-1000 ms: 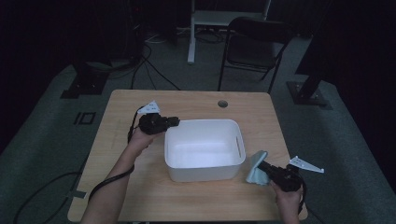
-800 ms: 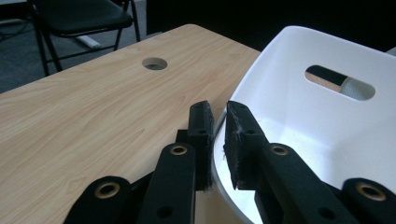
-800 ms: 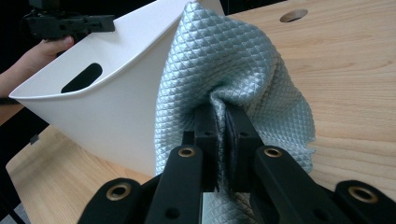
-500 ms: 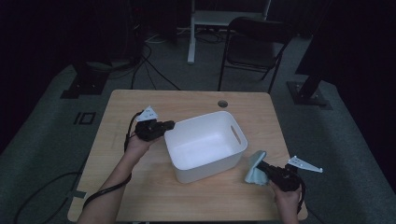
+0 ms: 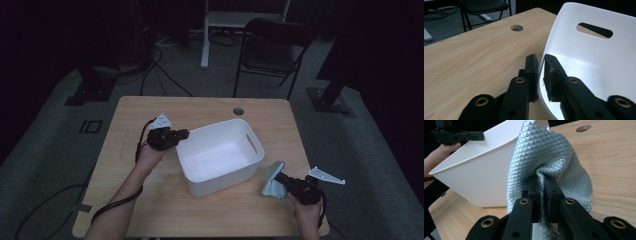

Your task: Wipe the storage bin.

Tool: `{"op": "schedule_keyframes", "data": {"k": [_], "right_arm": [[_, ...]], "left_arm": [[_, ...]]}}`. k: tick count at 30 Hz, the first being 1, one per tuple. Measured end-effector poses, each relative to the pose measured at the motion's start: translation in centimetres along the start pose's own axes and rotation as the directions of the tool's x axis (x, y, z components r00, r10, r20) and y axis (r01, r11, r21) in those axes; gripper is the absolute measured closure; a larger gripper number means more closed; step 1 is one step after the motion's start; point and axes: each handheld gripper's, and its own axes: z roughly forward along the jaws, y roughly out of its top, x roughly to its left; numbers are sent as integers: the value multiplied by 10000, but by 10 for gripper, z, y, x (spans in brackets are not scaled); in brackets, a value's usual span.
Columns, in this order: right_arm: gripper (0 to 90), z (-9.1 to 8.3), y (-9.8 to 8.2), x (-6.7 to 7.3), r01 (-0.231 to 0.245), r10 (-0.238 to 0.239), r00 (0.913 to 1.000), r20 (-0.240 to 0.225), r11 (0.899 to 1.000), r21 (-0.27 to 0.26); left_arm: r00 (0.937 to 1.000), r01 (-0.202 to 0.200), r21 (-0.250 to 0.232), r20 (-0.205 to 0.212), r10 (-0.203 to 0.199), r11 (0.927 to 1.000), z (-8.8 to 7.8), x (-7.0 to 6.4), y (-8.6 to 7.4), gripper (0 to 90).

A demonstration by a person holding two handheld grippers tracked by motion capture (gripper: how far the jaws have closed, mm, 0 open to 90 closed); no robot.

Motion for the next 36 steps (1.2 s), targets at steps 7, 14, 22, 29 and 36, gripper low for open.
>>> {"op": "schedule_keyframes", "data": {"k": [7,14,22,29,36], "right_arm": [[850,1,0,0,4,-4,10000,-7,10000,15],[850,3,1,4,57,-57,9999,-134,10000,13],[850,5,0,4,30,-29,9999,-166,10000,64],[850,8,-1,6,89,-86,9998,-181,9999,147],[850,8,-1,7,105,-102,9997,-211,9999,126]], "left_arm": [[9993,50,67,-383,-47,10000,-7,-12,-4,853],[9963,219,110,-836,-209,9997,-20,-26,-12,857],[9940,586,-21,-926,-585,9983,-34,-32,-21,853],[9905,570,-132,-1247,-582,9983,-36,-37,-26,849],[9861,509,-282,-1569,-547,9983,-32,-42,-29,841]]}}
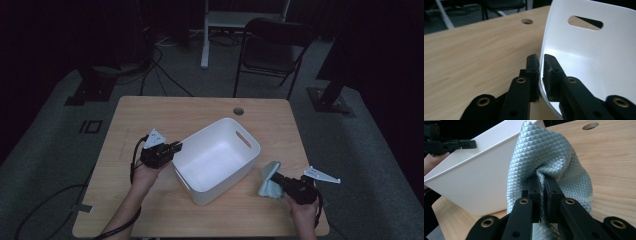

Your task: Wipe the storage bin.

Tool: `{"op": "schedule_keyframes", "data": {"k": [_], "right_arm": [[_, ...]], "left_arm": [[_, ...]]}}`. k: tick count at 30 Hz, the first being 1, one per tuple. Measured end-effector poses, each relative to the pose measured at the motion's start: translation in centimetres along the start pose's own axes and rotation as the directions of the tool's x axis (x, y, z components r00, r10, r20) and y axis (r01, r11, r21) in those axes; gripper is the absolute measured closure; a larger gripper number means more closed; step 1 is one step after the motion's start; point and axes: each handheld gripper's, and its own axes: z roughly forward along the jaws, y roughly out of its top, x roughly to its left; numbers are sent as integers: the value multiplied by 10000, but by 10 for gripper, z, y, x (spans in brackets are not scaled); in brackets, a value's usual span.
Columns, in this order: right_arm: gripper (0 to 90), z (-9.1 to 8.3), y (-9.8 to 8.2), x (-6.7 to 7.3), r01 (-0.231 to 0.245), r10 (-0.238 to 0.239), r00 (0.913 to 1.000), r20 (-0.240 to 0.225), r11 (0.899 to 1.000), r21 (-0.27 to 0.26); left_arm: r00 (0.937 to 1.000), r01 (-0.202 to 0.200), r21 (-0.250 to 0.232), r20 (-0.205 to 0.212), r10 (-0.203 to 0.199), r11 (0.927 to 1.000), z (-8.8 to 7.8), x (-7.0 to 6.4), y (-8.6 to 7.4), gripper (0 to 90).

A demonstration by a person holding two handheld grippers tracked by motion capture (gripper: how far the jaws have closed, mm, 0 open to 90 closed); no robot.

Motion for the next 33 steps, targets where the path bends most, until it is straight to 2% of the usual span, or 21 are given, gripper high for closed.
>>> {"op": "schedule_keyframes", "data": {"k": [4,6,10,13,22,28,33], "right_arm": [[850,-2,1,0,-1,1,10000,-1,10000,-57],[850,-3,1,0,7,-7,10000,-25,10000,-89],[850,-2,1,1,20,-21,10000,-73,10000,-80],[850,-3,2,3,45,-47,9999,-151,10000,-78],[850,-4,2,5,87,-89,9996,-255,9999,-97],[850,-2,8,10,210,-217,9990,-380,9996,-192],[850,4,20,17,375,-387,9982,-451,9989,-279]], "left_arm": [[9999,-121,41,-60,121,9999,1,-1,1,848],[10000,12,-53,-54,-12,10000,1,-1,0,849],[10000,2,-64,9,-2,10000,1,-1,0,850],[9999,46,-40,164,-45,10000,-2,0,-1,853],[9995,164,1,284,-164,9999,-15,-3,-8,859],[10000,65,-200,55,-64,9998,-16,-7,-10,857],[10000,-48,-314,-79,45,9995,-15,-9,-11,855]]}}
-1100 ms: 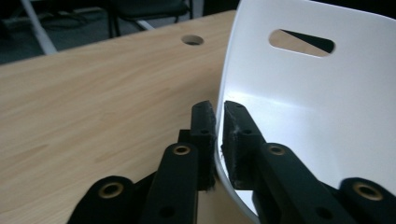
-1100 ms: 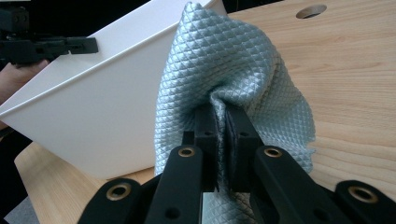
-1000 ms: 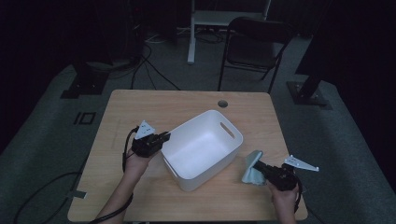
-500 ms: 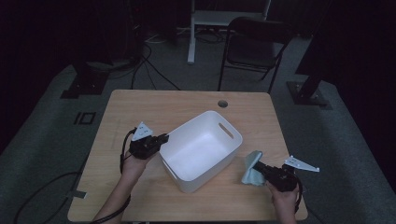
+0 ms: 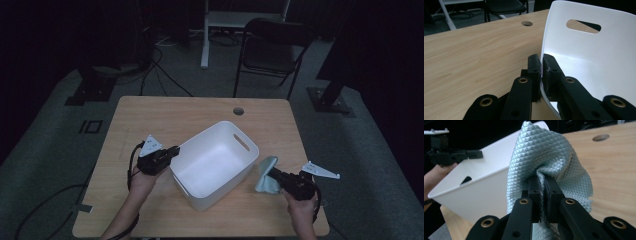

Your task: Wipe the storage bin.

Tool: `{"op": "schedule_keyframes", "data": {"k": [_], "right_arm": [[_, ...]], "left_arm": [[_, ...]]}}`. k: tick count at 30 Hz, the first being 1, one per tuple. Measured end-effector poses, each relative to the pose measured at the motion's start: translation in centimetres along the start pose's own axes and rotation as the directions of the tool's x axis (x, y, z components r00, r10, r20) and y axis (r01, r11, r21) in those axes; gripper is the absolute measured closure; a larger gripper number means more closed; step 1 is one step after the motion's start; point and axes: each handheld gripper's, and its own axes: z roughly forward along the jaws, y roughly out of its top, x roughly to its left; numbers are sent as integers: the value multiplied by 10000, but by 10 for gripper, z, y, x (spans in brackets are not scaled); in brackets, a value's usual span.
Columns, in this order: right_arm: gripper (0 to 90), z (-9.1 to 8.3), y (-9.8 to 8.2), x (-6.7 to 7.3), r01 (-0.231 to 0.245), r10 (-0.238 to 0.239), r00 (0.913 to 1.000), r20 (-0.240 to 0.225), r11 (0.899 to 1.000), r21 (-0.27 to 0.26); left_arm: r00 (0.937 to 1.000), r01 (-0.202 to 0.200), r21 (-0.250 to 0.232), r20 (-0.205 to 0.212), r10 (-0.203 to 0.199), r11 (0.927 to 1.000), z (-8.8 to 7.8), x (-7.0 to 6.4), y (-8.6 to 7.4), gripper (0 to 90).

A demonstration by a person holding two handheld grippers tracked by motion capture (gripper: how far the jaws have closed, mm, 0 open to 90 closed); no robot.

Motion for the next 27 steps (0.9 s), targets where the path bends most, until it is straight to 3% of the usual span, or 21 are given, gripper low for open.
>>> {"op": "schedule_keyframes", "data": {"k": [6,13,27], "right_arm": [[850,16,17,6,82,-87,9998,-198,9996,-256],[850,35,18,8,88,-89,9994,-331,10000,-38],[850,37,12,3,73,-73,9997,-245,10000,-6]], "left_arm": [[10000,-19,-99,-9,19,9999,1,0,-1,857],[9999,-41,-138,155,44,9999,1,1,-1,857],[9998,-27,-133,220,30,9999,1,2,-1,859]]}}
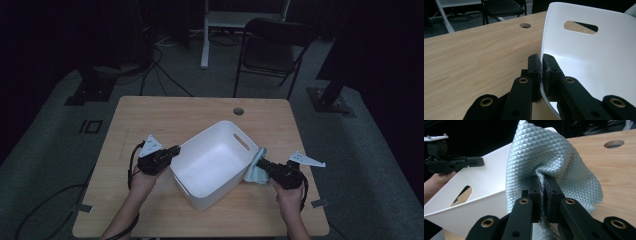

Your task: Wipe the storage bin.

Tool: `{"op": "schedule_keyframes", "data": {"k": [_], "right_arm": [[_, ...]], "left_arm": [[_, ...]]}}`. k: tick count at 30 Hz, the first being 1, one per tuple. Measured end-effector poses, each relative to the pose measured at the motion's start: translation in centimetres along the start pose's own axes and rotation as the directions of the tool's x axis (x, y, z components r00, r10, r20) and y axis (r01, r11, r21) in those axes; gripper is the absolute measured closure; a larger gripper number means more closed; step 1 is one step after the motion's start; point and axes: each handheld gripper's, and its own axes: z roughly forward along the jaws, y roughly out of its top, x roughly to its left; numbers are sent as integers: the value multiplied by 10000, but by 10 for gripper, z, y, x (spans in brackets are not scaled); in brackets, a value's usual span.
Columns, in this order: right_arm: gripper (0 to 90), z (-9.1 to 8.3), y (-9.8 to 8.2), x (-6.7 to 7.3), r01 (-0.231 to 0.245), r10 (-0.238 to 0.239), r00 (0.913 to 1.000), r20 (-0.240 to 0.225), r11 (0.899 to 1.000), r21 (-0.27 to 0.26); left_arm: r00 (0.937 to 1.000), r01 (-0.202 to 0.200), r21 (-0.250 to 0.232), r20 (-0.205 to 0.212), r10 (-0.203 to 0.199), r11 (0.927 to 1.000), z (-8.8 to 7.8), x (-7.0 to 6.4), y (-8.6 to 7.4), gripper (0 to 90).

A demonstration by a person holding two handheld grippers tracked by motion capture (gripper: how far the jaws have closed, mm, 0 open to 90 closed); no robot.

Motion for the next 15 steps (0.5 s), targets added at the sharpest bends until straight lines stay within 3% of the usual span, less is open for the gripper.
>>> {"op": "schedule_keyframes", "data": {"k": [4,9,13,15], "right_arm": [[850,2,-4,-1,-11,9,9999,139,9998,179],[850,12,-14,-6,-208,183,9993,337,9969,763],[850,10,-12,-1,-245,244,9997,39,9979,592],[850,8,-8,5,-10,15,9999,-99,9989,472]], "left_arm": [[10000,-12,7,10,12,10000,0,0,0,859],[10000,-33,46,11,32,10000,0,0,1,862],[10000,-23,45,9,23,10000,0,-1,1,863],[10000,-34,54,25,34,10000,1,-1,1,864]]}}
